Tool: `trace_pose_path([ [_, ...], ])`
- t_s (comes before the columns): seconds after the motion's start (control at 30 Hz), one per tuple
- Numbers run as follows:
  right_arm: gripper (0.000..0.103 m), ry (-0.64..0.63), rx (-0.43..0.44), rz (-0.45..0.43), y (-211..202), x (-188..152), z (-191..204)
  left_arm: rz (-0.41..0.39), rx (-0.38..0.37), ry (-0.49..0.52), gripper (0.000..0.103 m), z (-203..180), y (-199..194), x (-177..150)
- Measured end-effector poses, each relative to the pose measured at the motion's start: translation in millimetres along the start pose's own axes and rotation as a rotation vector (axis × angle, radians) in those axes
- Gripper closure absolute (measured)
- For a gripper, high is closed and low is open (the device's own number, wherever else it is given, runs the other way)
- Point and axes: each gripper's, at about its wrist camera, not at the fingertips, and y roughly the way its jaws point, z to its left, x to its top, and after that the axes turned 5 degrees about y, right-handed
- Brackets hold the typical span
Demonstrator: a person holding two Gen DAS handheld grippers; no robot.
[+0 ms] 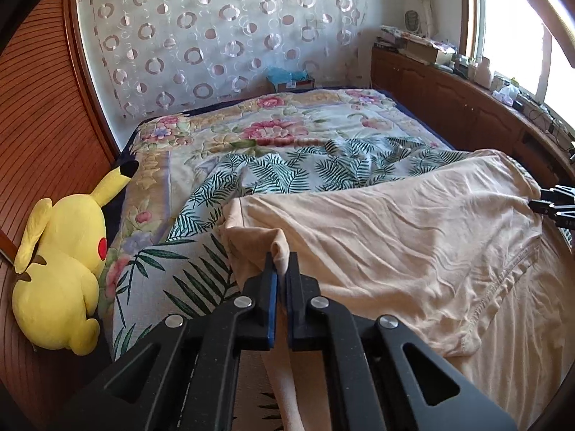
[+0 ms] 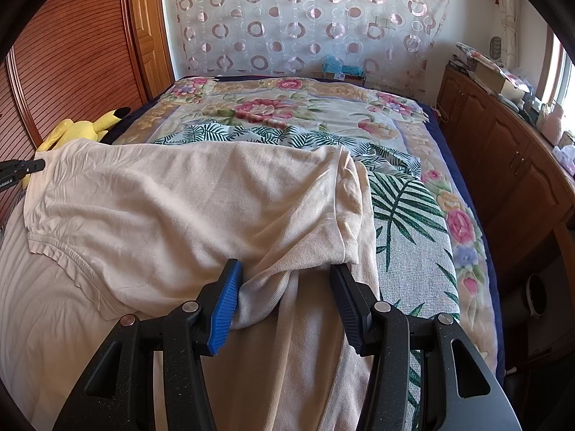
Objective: Fold small clothes
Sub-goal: 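Grasp the folded edge of the shirt again with both grippers, then lift and pull the folded shirt with both grippers to straighten it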
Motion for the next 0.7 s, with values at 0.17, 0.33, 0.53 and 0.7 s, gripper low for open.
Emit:
trace_pose_path([
  [0.17, 0.090, -0.031, 0.016, 0.006, 0, 2, 2, -0.094, -0.013, -0.042, 0.099, 4, -28, 9],
  [0.33, 0.099, -0.068, 0.049, -0.051, -11, 14, 5, -0.143, -0.038, -0.054, 0.099, 1, -47, 15],
  [0.53, 0.100, -0.043, 0.079, -0.156, -38, 19, 6, -0.190, -0.073, -0.090, 0.099, -2, -74, 11],
  [0.7, 0.100, -0.065, 0.059, -0.205, -56, 14, 8, -0.211, -0.071, -0.088, 0.099, -7, -97, 0],
])
